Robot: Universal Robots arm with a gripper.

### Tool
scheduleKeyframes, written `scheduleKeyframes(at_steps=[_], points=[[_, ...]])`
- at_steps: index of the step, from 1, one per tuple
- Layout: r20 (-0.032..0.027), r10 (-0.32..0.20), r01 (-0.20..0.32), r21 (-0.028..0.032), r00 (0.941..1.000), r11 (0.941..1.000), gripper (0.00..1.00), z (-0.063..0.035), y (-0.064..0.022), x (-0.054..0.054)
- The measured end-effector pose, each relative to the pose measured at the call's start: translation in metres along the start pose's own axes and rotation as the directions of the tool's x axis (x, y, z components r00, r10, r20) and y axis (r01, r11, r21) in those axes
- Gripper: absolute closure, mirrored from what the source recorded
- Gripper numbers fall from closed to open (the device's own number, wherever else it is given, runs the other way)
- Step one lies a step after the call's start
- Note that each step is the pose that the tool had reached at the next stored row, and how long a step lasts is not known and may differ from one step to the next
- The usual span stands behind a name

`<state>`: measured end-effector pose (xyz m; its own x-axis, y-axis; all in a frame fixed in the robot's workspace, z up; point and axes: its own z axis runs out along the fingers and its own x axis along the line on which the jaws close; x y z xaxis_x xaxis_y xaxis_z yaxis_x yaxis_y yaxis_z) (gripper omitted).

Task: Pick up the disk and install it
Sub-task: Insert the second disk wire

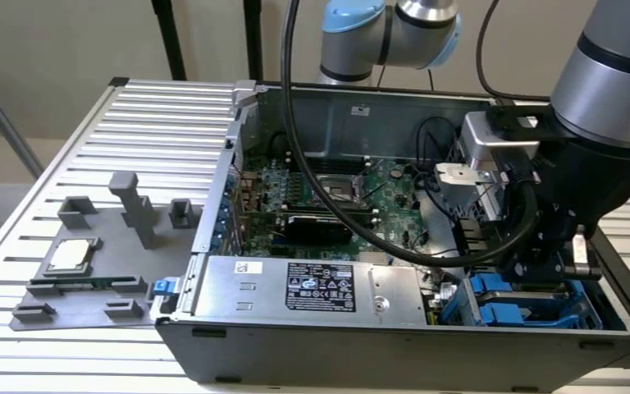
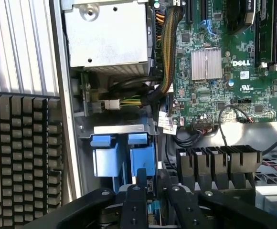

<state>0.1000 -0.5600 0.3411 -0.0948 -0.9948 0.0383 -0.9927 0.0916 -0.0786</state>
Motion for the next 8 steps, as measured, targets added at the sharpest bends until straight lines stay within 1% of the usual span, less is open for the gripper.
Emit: scheduleKeyframes(at_steps=[1,2,8], points=[[0.0000,0.000,0.000,0.0000,1.0000,1.0000,0.00,0.0000,0.0000,0.0000],[0.0013,0.000,0.000,0.0000,1.0000,1.0000,0.00,0.0000,0.0000,-0.0001],[0.0013,0.000,0.000,-0.0001,1.0000,1.0000,0.00,0.0000,0.0000,-0.0001]])
